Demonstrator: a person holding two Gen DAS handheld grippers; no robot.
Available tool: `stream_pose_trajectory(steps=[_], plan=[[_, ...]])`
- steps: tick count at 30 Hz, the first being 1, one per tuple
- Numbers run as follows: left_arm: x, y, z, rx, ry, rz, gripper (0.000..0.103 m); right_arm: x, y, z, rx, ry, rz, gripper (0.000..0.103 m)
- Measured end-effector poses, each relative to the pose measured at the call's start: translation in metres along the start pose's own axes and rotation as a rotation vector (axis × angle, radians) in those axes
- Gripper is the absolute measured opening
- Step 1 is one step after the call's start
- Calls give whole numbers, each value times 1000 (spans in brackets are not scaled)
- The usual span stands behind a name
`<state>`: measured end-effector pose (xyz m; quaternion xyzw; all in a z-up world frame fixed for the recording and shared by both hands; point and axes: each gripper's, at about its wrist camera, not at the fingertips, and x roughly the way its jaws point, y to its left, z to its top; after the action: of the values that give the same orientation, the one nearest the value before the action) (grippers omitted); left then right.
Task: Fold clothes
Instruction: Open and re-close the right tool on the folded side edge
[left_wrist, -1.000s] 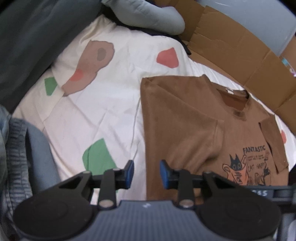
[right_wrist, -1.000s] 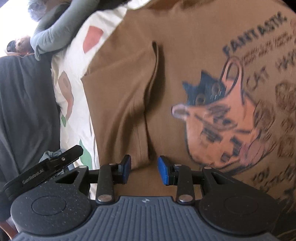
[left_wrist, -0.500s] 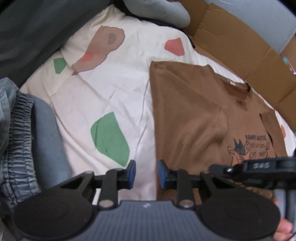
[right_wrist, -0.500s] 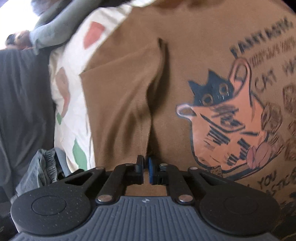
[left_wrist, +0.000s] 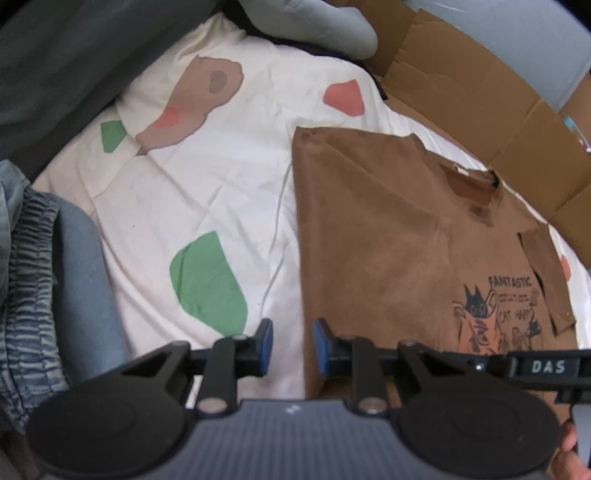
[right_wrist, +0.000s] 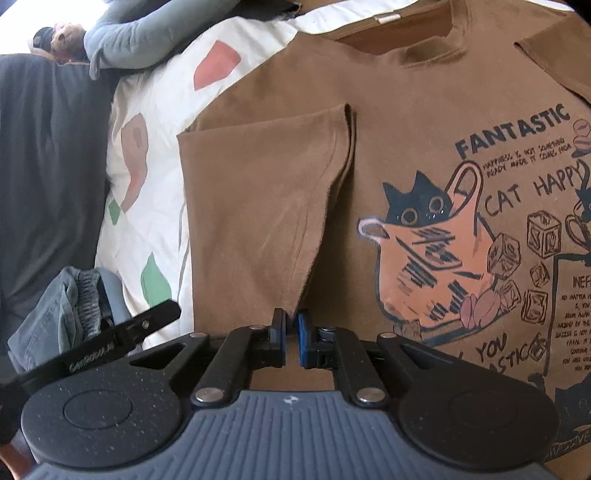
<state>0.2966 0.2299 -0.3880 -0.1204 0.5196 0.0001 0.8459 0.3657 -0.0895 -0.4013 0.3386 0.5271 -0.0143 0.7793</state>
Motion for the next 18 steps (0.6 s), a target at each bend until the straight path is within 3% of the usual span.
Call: stream_pose_trajectory(steps=[4,10,18], plan=[[-1,1,-4,8,12,-2,25,-1,-5,6,3,-11,5,7],[-15,5,-14,-72,20,-73,25,-3,-12,15,7,-28,13,32],[-8,-11,-22,-113,58,-94,26,-3,-23,33,-4,-48,13,33]])
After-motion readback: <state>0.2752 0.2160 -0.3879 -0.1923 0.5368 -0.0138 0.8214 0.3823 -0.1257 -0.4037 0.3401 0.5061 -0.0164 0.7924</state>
